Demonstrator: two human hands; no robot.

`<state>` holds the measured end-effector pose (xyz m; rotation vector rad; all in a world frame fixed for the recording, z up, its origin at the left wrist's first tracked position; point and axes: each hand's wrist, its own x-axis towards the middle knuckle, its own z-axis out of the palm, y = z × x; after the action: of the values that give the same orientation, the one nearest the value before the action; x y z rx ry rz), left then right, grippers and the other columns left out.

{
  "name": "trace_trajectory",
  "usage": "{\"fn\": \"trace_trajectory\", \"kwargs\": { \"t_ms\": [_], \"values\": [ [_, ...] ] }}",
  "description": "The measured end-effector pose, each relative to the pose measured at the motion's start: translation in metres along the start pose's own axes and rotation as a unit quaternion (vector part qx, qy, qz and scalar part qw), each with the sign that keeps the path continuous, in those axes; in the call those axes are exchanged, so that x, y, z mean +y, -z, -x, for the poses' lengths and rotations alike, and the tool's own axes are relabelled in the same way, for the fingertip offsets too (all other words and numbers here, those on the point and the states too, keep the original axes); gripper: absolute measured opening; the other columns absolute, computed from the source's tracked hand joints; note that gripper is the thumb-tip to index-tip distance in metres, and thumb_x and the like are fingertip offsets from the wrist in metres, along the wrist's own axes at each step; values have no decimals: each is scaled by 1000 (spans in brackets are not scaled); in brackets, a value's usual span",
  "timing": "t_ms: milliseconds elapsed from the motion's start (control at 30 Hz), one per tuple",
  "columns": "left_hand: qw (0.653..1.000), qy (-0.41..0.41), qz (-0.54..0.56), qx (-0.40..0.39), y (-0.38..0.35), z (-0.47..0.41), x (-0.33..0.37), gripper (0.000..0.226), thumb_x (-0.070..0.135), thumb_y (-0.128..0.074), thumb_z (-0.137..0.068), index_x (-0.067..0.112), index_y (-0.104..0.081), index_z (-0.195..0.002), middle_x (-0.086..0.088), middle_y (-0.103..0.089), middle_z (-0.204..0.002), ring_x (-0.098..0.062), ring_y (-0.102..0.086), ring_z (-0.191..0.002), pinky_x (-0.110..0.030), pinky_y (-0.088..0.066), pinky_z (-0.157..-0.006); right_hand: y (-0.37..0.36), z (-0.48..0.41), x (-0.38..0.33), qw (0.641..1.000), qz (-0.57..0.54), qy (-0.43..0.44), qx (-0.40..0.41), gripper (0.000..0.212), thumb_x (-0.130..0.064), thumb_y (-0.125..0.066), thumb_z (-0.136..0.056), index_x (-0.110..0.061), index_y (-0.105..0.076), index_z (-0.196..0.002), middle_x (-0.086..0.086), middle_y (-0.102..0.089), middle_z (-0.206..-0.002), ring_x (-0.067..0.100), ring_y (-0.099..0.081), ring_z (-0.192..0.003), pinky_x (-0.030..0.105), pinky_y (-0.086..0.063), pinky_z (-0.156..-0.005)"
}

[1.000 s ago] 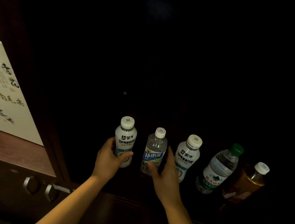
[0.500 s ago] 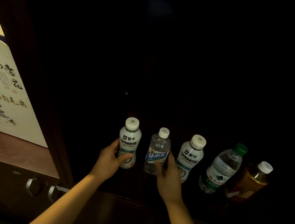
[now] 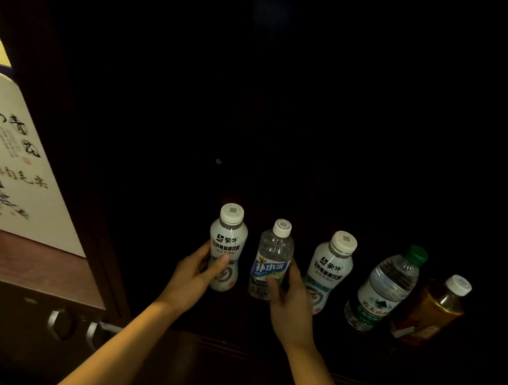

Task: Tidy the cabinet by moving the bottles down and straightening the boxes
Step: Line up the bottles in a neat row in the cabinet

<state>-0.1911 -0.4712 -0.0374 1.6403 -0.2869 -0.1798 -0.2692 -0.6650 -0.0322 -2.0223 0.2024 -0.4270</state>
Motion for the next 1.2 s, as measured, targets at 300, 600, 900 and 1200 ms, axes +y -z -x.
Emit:
{"fn": "trace_trajectory", "kwargs": {
  "t_ms": [300, 600, 900, 1200],
  "values": [
    [1000, 1, -2, -6, -13, 4, 9, 55, 61, -63, -80, 48, -51, -132, 35, -60, -118, 18, -51, -113, -2, -43, -81, -7, 3, -3, 1000, -9, 22, -6, 58, -33, -58, -99, -25, -36, -152, -18, -58, -135, -11, -52, -124, 18, -46, -102],
    [1000, -1, 4, -17, -9, 0, 3, 56, 53, -63, -85, 38, -51, -137, 26, -62, -126, 10, -53, -118, -4, -44, -85, 26, 48, 7, 996, 38, -30, 69, 25, -29, -64, -95, -46, -62, -113, -25, -68, -108, -10, -63, -99, 19, -56, -85],
    [1000, -9, 20, -15, -13, 1, 4, 44, 47, -63, -85, 44, -54, -129, 30, -62, -123, 8, -55, -116, -6, -46, -85, 81, 33, 43, 990, 57, -68, 113, 66, -34, -74, -87, -19, -42, -143, -10, -52, -133, 5, -50, -121, 34, -46, -100],
    [1000, -5, 14, -26, -11, 2, 6, 56, 51, -63, -83, 36, -52, -136, 22, -64, -125, 4, -57, -117, -10, -47, -87, 78, -1, 52, 998, -19, -55, 24, 58, -27, -75, -87, -31, -47, -138, -25, -62, -122, -14, -57, -113, 22, -51, -95]
  ]
}}
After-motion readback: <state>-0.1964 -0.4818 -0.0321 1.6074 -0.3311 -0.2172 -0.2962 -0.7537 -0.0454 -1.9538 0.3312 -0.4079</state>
